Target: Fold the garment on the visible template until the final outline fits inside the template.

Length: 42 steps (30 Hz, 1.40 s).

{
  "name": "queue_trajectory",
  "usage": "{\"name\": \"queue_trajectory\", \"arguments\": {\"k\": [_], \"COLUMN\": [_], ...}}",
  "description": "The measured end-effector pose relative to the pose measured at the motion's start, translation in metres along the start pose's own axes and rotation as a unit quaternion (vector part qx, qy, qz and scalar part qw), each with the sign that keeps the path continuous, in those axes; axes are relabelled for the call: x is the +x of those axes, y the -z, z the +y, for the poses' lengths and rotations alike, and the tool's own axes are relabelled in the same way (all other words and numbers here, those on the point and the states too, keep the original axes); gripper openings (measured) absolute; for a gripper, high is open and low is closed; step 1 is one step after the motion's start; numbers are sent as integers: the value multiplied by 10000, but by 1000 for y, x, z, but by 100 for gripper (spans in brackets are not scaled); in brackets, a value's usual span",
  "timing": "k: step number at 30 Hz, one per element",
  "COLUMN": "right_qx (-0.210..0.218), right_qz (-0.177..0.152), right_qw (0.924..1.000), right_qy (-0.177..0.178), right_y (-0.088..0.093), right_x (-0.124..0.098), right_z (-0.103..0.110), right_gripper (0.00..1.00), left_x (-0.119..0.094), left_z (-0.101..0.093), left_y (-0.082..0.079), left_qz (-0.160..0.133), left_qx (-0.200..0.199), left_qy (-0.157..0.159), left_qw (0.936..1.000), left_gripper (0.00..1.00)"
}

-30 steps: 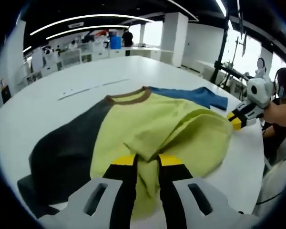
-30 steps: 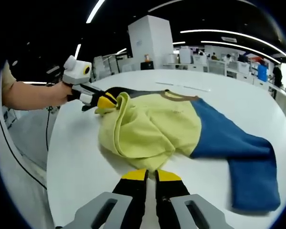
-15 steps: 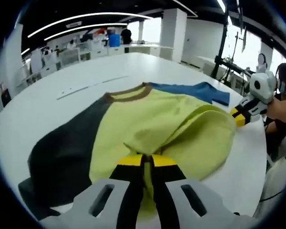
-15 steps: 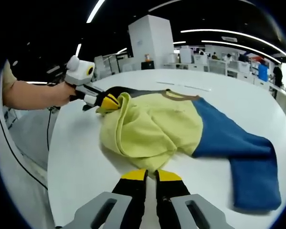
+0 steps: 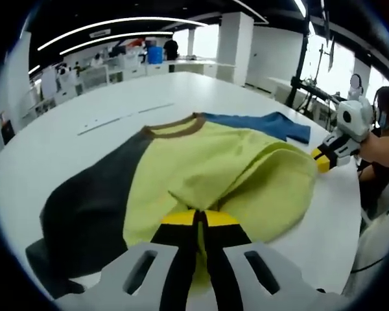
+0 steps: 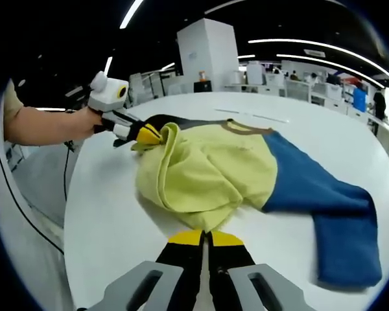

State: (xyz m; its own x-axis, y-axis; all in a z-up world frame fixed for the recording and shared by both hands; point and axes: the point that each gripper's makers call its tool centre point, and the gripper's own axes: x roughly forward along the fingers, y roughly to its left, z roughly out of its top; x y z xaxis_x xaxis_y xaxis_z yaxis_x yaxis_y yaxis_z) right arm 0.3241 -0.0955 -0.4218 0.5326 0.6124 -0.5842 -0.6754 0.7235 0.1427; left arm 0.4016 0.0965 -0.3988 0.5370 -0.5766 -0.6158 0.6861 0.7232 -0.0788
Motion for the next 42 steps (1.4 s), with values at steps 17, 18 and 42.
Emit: {"name": "queue_trajectory", "arguments": {"k": [17,18,42], "right_qx": [-45,-57,-430], "right_qz": [-132,-144,-430], "right_qw": [9999,9998,9976], "right_qy": [97,105,341], "right_y": [-6,-8,-41], "right_x": [-22,-24,-65], "right_z": [-7,-6,-10], "right_gripper": [0,0,0], "left_x": [-43,-48,-117], "left_z": [0,0,11], "left_y": [20,23,35], "left_qz": [-57,-56,-425], "left_qx": [-232,-255,-895], "left_qy": [-9,-14,-368], "left_qw": [9997,9997,9944], "left_gripper": [0,0,0]}}
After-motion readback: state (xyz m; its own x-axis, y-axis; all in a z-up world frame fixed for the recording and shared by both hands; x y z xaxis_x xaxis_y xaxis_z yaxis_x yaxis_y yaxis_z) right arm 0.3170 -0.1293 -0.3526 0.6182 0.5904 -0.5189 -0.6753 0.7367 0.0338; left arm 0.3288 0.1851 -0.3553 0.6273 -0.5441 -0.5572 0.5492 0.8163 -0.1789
